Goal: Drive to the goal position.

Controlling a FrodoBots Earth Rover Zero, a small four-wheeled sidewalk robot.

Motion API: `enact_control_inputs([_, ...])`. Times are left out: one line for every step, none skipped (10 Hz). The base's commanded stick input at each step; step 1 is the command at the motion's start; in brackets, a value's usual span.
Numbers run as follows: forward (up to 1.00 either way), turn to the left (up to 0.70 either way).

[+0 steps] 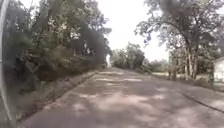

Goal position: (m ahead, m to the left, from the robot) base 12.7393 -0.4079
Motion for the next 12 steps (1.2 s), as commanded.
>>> enact_control_inputs([0.70,0.00])
enact_control_inputs([0.70,0.00])
enact_control_inputs([0.70,0.00])
enact_control_inputs([0.70,0.00])
enact_control_inputs([0.70,0.00])
enact_control_inputs([0.70,0.00])
enact_control_inputs([0.70,0.00])
enact_control_inputs([0.70,0.00])
enact_control_inputs([0.70,0.00])
enact_control_inputs([0.70,0.00])
enact_control_inputs([0.70,0.00])
enact_control_inputs([0.70,0.00])
